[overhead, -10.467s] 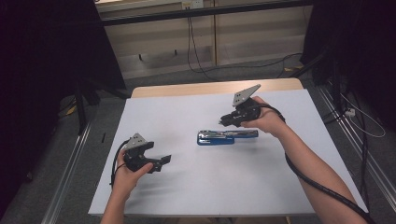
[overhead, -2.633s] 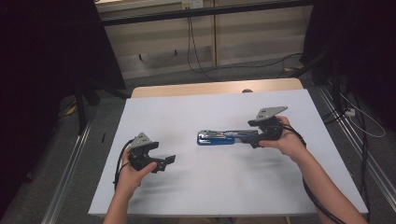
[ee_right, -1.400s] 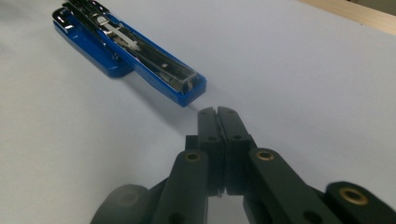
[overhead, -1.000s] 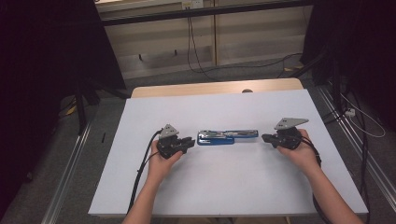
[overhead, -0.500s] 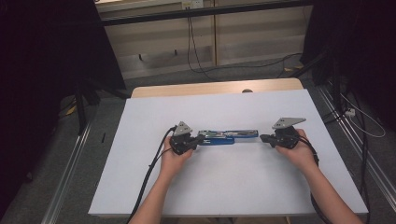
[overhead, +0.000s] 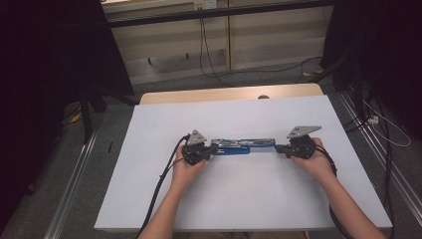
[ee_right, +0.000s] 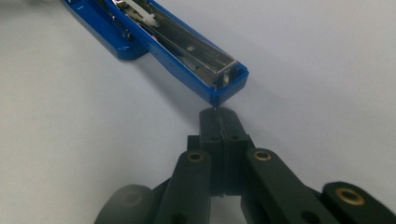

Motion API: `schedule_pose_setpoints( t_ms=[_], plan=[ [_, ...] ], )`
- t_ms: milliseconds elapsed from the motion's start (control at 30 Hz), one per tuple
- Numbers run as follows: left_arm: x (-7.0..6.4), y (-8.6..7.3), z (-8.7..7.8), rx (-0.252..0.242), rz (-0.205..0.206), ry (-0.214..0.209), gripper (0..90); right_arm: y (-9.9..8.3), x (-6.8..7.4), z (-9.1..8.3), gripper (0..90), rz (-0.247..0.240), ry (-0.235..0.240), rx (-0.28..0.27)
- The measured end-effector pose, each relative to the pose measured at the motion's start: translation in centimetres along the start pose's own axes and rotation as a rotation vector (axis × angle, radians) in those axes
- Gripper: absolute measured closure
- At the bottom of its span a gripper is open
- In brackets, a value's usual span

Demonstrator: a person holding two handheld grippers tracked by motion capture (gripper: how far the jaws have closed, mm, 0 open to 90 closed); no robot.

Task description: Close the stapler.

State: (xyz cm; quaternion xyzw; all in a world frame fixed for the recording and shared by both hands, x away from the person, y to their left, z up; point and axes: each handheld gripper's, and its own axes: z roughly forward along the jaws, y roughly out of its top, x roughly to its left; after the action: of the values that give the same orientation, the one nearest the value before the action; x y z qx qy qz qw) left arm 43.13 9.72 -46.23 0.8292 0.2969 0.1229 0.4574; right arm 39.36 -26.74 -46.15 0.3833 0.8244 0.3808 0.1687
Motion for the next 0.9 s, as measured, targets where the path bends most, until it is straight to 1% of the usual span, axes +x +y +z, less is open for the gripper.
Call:
schedule_pose_setpoints(
  t_ms=[67,100,133,200,233,300,400,467,533,567,600,833,900],
  plan=[
    [0.18,-0.19,-0.06,-0.012,-0.030,-0.008,90.0,0.00,-0.04,0.00,90.0,0.000,0.001,-0.002],
    [0.33,-0.23,-0.09,-0.013,-0.029,-0.005,90.0,-0.01,-0.08,0.01,90.0,0.000,0.003,-0.003],
    [0.33,-0.24,-0.06,-0.017,-0.037,-0.010,90.0,-0.01,-0.11,0.04,90.0,0.001,0.005,-0.003],
    [0.35,-0.20,-0.04,-0.013,-0.021,0.001,90.0,0.01,-0.11,0.08,90.0,0.002,0.007,-0.002],
    [0.33,-0.21,-0.02,-0.015,-0.034,-0.001,90.0,0.02,-0.10,0.11,90.0,0.001,0.007,-0.002],
    [0.49,-0.25,-0.06,-0.016,-0.042,-0.006,90.0,0.06,-0.07,0.13,90.0,0.001,0.004,-0.001],
    [0.64,-0.25,-0.10,-0.015,-0.034,-0.003,90.0,0.08,-0.07,0.11,90.0,0.002,0.006,-0.003],
    [0.64,-0.27,-0.09,-0.015,-0.043,-0.007,90.0,0.08,-0.07,0.10,90.0,0.002,0.006,-0.004],
    [0.62,-0.26,-0.08,-0.016,-0.035,-0.004,90.0,0.10,-0.07,0.08,90.0,0.002,0.005,-0.005],
    [0.58,-0.27,-0.07,-0.014,-0.038,-0.010,90.0,0.10,-0.06,0.07,90.0,0.002,0.005,-0.005],
    [0.61,-0.26,-0.08,-0.015,-0.036,-0.005,90.0,0.12,-0.08,0.05,90.0,0.001,0.005,-0.008],
    [0.61,-0.29,-0.08,-0.019,-0.051,-0.007,90.0,0.26,-0.10,-0.11,90.0,0.004,0.009,-0.024],
    [0.63,-0.28,-0.10,-0.015,-0.045,-0.005,90.0,0.30,-0.10,-0.13,90.0,0.005,0.009,-0.025]
  ],
)
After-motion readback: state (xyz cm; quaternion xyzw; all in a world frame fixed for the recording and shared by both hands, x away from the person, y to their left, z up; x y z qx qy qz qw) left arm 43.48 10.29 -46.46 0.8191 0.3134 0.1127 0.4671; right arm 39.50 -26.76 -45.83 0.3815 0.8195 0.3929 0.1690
